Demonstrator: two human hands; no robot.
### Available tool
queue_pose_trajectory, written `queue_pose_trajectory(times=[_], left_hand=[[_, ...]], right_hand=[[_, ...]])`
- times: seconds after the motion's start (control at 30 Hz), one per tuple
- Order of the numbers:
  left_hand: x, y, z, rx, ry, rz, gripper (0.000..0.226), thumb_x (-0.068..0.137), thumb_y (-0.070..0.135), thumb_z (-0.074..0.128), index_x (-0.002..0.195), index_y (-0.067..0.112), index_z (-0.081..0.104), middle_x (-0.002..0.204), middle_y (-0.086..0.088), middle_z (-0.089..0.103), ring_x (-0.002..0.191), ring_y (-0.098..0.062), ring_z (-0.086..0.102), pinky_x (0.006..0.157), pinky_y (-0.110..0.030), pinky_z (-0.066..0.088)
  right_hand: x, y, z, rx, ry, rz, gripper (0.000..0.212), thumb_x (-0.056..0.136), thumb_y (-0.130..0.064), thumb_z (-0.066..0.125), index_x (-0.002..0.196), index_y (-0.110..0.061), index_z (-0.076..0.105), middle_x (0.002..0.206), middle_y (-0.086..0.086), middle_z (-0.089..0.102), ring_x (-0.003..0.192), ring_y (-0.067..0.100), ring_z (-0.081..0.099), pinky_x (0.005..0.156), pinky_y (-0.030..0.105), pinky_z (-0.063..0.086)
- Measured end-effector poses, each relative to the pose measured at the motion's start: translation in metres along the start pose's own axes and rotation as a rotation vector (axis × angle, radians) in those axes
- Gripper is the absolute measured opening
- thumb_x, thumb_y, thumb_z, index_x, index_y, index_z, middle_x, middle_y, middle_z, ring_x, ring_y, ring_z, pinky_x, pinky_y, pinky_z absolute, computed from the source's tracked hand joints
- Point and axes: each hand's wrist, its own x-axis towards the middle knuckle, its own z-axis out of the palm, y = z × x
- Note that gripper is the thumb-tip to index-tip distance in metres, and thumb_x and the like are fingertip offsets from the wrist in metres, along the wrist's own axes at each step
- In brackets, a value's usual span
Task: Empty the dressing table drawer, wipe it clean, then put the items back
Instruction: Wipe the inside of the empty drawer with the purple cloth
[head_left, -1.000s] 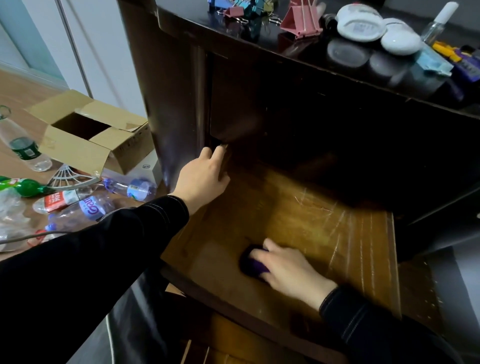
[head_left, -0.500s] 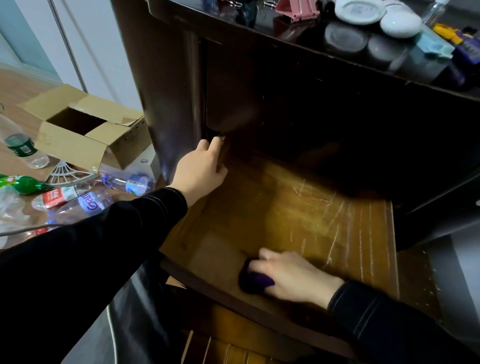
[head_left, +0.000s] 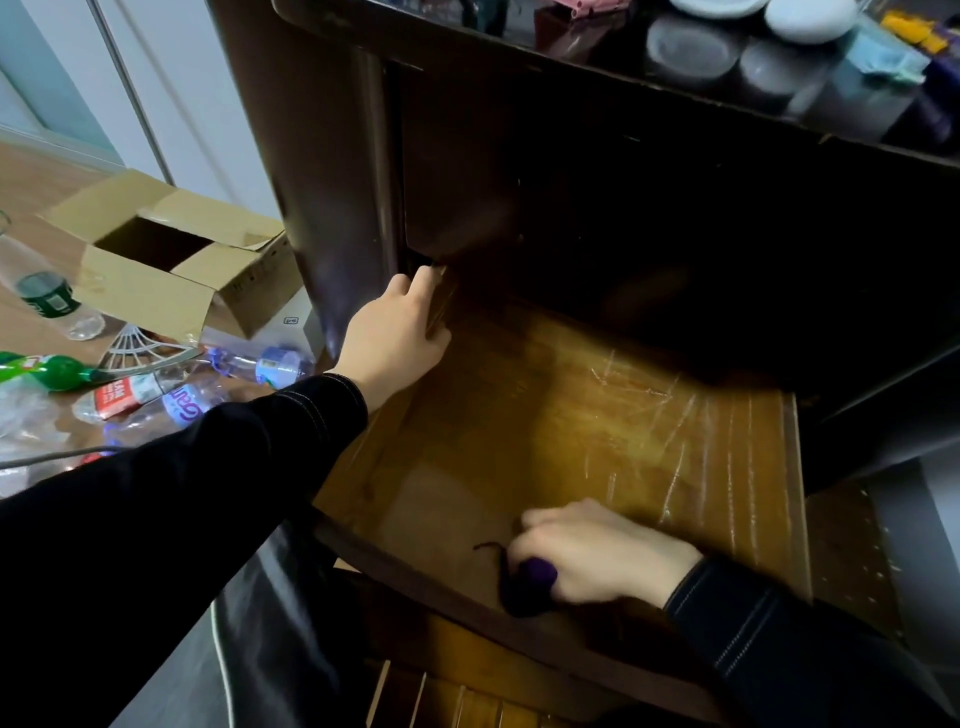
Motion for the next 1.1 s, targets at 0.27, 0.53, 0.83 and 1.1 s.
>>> queue_pose_trajectory(times=[0.27,0.53,0.83,1.1], left_hand=[[-0.004,0.003,-0.006,-0.020,-0.029,0.012,0.061,0.089,0.031,0.061,0.142,0.020,0.034,0.111,-0.009,0.054,0.086,-0.034,0.061,0.067,-0.041,0.053],[-0.014,0.024,-0.009,0.380,0.022,0.435,0.055,0.078,0.032,0.060,0.128,0.013,0.054,0.126,-0.014,0.051,0.113,-0.038,0.049,0.087,-0.047,0.044],[0.008,0.069,0.050,0.148,-0.536,0.268,0.059,0.090,0.040,0.058,0.145,0.027,0.040,0.140,-0.002,0.038,0.127,-0.025,0.041,0.103,-0.041,0.045],[-0.002,0.057,0.067,0.082,-0.649,0.311,0.057,0.094,0.039,0.053,0.148,0.027,0.039,0.144,0.000,0.032,0.126,-0.024,0.039,0.102,-0.033,0.047]], right_hand=[[-0.002,-0.009,-0.007,-0.150,0.072,0.022,0.029,0.086,-0.002,0.060,0.110,-0.018,0.064,0.093,0.002,0.046,0.067,0.024,0.048,0.059,0.035,0.033],[0.000,0.001,-0.005,0.043,0.098,0.103,0.037,0.088,-0.011,0.062,0.123,-0.023,0.060,0.098,-0.002,0.045,0.075,0.021,0.047,0.063,0.033,0.033],[0.004,0.020,0.001,0.175,0.124,0.294,0.041,0.092,-0.020,0.067,0.130,-0.021,0.053,0.134,0.014,0.050,0.101,0.040,0.065,0.086,0.050,0.053],[0.016,0.029,0.004,0.186,0.073,0.357,0.044,0.094,-0.040,0.065,0.129,-0.028,0.041,0.151,0.014,0.034,0.103,0.042,0.064,0.088,0.053,0.050]])
